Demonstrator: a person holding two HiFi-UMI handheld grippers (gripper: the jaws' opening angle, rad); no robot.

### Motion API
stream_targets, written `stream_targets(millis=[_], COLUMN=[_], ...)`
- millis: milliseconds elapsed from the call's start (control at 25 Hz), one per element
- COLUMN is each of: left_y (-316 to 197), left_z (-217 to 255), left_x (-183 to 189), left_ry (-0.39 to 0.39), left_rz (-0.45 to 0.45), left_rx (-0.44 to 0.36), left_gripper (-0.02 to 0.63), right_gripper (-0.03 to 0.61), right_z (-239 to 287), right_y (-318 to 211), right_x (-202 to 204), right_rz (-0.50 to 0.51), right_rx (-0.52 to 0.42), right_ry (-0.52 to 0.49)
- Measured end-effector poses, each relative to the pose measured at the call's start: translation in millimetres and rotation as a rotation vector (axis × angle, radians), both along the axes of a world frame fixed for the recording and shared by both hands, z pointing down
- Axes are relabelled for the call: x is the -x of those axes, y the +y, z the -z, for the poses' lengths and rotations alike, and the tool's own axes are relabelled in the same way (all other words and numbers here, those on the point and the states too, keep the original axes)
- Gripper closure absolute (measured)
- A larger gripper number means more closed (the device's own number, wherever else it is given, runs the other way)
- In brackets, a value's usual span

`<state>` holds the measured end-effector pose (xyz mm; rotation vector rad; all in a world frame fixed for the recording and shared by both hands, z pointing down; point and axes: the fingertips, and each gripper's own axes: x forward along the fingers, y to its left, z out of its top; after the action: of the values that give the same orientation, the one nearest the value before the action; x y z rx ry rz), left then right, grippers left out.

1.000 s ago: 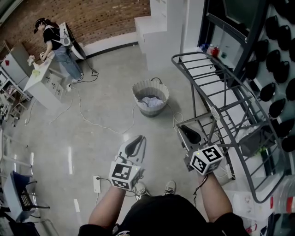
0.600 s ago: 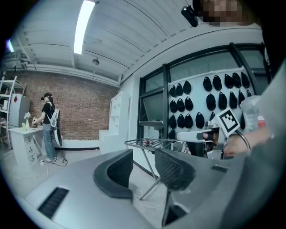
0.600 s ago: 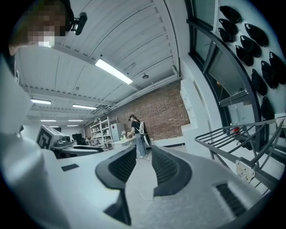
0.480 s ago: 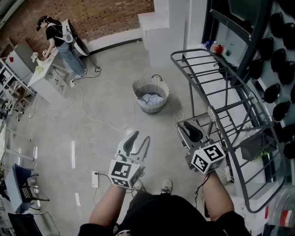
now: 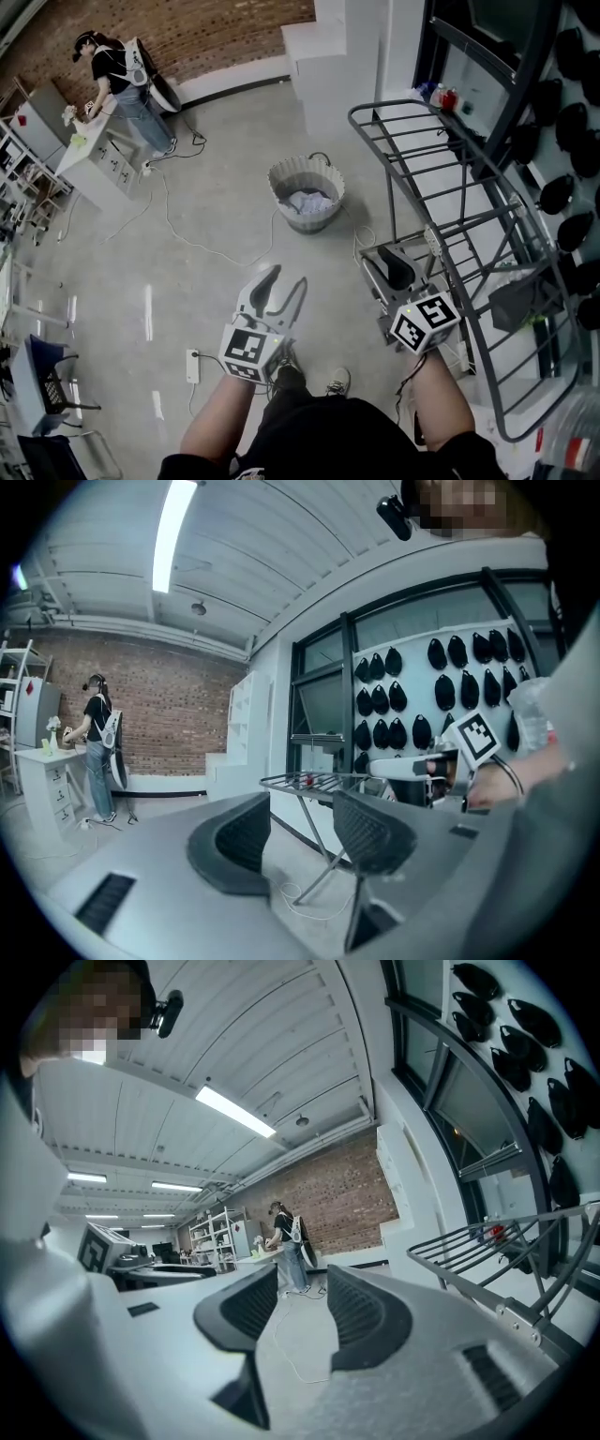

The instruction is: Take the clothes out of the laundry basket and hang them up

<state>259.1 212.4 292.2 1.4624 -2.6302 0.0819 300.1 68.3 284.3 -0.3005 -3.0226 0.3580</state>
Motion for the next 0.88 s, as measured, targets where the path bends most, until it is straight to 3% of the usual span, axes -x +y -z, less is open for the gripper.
stream_targets(millis=[360,880], left_y=[9.4,61.3], left_z=[-9.0,-15.9], left_x=[78.3,219.8], left_ry=[0.014,0.029], left_rz=[-0.038,-0.095], left_rx=[-0.028,-0.045], left_gripper=[0.42,0.414], right_gripper=[0.387,0.376], right_z=[-7.4,-8.7], right_y=[6.3,61.6], right_x=[66.3,208.5], right_rz=[-0.057,-0.108], right_rx=[-0.022,-0.036], right_ry=[0.028,0.049])
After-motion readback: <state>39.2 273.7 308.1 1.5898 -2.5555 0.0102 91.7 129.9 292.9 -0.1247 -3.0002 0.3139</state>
